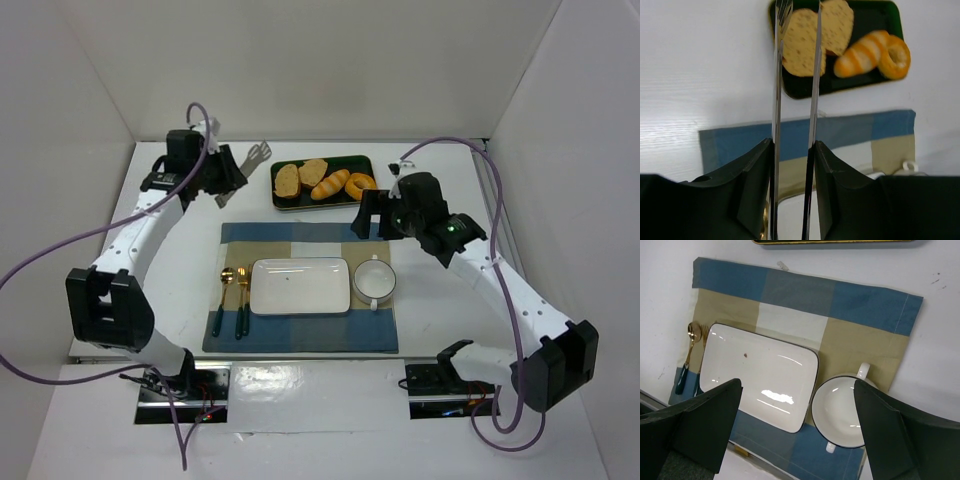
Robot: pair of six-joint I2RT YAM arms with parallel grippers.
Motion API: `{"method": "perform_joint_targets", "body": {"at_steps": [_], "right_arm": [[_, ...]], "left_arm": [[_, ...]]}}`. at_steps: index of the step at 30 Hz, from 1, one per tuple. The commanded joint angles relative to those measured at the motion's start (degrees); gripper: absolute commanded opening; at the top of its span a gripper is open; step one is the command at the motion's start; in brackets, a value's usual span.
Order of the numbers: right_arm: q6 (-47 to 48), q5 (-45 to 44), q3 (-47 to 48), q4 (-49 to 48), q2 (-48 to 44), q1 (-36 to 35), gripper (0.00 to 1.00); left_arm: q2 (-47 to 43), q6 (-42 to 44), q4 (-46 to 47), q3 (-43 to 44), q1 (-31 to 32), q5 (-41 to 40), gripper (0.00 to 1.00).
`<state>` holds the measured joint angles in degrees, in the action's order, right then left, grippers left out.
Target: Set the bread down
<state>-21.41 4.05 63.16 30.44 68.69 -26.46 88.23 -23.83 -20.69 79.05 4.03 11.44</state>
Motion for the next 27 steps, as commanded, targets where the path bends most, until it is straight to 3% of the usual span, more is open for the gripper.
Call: {"method": "perform_joint_targets", "body": {"at_steps": [1, 6, 12, 20, 27], "right_arm": [[-0.3, -0.5, -1.1, -4.4, -3.5, 0.4, 1.0], [-0.9, -1.1, -4.6, -5.6, -6.6, 0.4, 1.0], [-2.5, -1.1, -6.4, -7.3, -9.3, 0.4, 1.0], [-2.5, -0.5, -8.1, -7.3, -12.1, 0.4, 1.0], [-3.0, 0.0, -10.4, -8.4, -13.7, 0.9, 1.0]], "left_arm": [[-1.4, 3.2, 2.1, -1.3, 4.5, 3.2, 0.5], [-2.8, 3.7, 1.5, -4.9, 11.5, -2.1, 0.51], [-5.3, 1.7, 2.1, -8.5, 15.6, -7.1, 0.54], [-6.9, -0.1, 2.1, -7.9, 21.7, -18.0, 0.57], [-2.3, 1.2, -0.1, -5.2, 29.3, -29.3, 0.57]]}}
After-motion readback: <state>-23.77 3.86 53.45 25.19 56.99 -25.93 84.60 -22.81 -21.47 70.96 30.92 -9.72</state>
